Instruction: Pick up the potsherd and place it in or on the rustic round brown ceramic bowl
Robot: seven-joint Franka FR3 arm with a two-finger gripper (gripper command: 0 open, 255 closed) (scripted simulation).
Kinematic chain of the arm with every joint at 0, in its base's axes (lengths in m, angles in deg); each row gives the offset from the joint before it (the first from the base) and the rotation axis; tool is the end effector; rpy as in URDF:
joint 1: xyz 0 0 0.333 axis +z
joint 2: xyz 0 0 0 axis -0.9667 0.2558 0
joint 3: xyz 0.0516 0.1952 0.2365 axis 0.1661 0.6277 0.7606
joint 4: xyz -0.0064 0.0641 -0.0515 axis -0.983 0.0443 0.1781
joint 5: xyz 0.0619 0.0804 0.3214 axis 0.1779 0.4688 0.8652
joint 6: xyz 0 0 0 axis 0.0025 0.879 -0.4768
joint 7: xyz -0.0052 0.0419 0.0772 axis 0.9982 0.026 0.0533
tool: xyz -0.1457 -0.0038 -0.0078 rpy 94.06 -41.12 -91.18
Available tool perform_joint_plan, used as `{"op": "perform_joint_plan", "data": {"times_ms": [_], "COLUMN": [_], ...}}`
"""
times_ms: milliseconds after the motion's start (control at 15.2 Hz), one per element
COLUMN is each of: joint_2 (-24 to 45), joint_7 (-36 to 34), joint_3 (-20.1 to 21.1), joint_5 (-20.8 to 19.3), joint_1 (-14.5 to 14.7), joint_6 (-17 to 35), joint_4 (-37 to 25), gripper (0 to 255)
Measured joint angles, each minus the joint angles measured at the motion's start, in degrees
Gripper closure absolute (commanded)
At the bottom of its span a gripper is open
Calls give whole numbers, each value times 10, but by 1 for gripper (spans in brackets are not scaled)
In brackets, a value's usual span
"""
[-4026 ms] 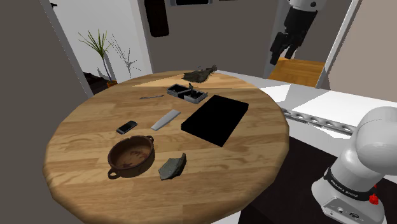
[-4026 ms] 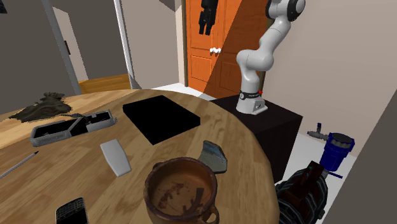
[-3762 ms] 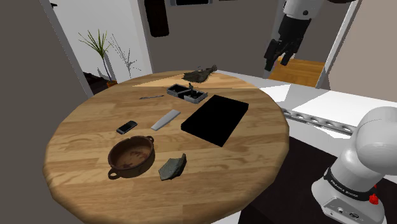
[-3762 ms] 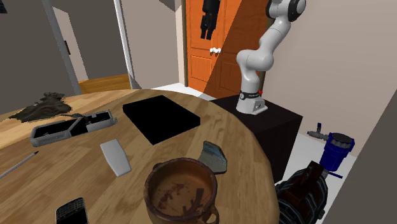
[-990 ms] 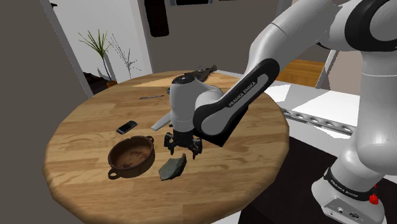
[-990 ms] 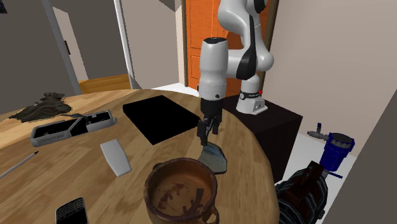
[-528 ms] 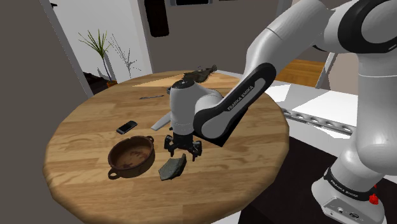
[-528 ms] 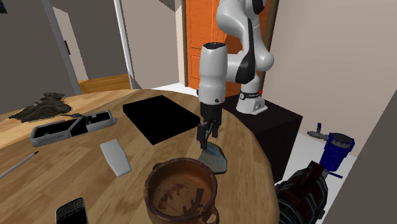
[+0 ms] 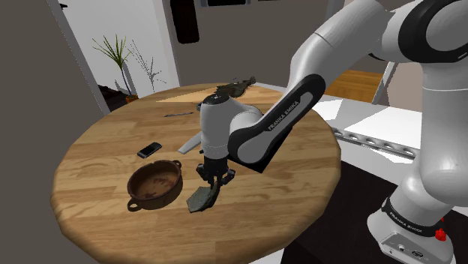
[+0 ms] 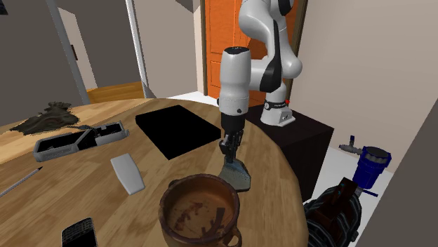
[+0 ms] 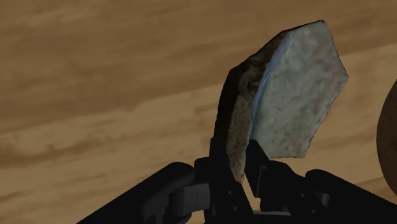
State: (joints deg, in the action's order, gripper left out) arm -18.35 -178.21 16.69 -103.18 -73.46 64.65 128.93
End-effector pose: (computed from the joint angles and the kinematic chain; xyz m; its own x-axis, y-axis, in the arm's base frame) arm 0.4716 0.3043 0.2793 0.5461 -0.8372 -0.0287 -0.8356 -0.5420 -0.0896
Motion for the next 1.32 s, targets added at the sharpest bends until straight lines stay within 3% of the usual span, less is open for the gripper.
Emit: {"op": "perform_joint_plan", "data": {"times_ms": [330,1320], "joint_2": [-2,-75], "joint_7": [1,42], "joint_3": [1,34], "joint_5": [2,66], "joint_1": [-1,-28], "joint_6": [-2,-91], "joint_4": [0,-28], "gripper": [255,255]}}
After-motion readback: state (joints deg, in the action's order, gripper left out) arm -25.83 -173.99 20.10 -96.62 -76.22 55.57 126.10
